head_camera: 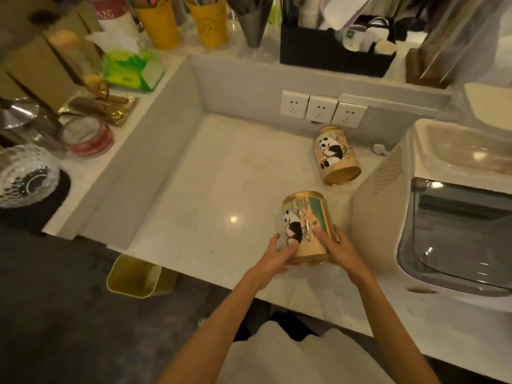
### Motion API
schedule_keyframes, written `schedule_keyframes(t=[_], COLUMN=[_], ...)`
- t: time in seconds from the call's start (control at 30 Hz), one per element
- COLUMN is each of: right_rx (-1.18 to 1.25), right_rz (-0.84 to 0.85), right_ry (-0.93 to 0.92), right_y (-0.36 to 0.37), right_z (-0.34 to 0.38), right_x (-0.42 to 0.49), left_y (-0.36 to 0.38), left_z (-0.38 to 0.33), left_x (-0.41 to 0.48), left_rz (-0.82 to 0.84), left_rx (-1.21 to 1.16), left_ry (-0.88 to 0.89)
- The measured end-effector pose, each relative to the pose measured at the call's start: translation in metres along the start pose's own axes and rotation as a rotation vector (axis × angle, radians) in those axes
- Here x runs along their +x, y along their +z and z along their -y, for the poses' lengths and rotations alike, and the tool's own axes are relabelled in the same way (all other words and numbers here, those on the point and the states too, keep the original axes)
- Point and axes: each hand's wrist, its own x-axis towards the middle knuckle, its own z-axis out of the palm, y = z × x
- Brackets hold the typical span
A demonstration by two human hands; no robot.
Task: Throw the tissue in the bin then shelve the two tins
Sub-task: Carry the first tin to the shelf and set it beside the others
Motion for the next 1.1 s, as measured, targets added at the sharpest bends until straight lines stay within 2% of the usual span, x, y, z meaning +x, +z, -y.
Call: schedule_keyframes(t=[0.13,0.23,0.3,0.53,0.63,0.77,1.0,1.1], right_rx=[0.006,0.047,0.064,-0.214,-0.303,-0.510,-0.872,-0.922], right_rz=[0.183,0.410,0.559,0.973,1.207,1.434,1.856,2.049], right_ry=[0.107,0.183,0.222,0.221,0.280,0.286,0.030,-0.012], right_y=[0.021,0.069,0.109,0.265,0.340,0.423,0.545,0.596], right_z=[-0.017,-0.028,-0.035,-0.047,-0.069,-0.098,-0.124,-0.127], right_x=[-0.019,-0.037,-0.054,-0.143,-0.196,-0.277,-0.416,-0.462], left_y=[-0.024,-0.047,-0.064,-0.113,-0.130,-0.136,-0.127,-0.134], left_z=[0.031,0.067,0.099,0.220,0.283,0.352,0.423,0.436], left_x=[-0.043,-0.092,-0.128,-0.263,-0.331,-0.415,-0.543,-0.577], left_rz=[-0.027,-0.040,-0.114,-0.616,-0.843,-1.086,-1.517,-1.716], left_rx=[-0.064,-0.283,-0.446,-0.753,-0.843,-0.990,-1.150,-1.154], left_ry=[0.044,0.131,0.197,0.318,0.379,0.407,0.452,0.461])
